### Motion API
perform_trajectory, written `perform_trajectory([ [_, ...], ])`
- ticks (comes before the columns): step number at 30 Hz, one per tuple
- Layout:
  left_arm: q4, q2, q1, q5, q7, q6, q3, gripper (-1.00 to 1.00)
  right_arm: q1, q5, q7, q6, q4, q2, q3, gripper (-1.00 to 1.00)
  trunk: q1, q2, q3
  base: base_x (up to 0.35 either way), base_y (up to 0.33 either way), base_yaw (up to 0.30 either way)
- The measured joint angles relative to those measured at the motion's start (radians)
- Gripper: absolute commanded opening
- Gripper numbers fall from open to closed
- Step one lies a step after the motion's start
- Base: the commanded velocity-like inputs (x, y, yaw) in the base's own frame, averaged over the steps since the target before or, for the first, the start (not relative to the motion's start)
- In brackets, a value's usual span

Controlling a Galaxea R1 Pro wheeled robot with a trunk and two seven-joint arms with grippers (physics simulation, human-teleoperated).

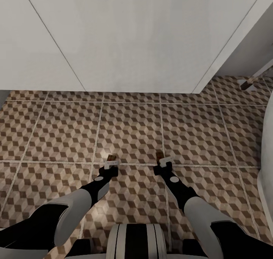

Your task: Take the four mousetraps from the cabinet in the bathroom and place them on the bathroom floor. Make sure all four end up on the same floor surface, and ensure that at least two of them are either under or directly next to the same bathroom sink.

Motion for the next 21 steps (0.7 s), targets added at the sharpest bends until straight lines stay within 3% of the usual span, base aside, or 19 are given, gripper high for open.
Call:
perform_trajectory([
  [21, 0.0, -0.009, 0.0, 0.0, 0.002, 0.001, 0.0, -1.0, 0.0, 0.0, 0.0, 0.0, -0.001, 0.0, 0.0, -1.0, 0.0, 0.0, 0.0, 0.0, 0.0, 0.0],
])
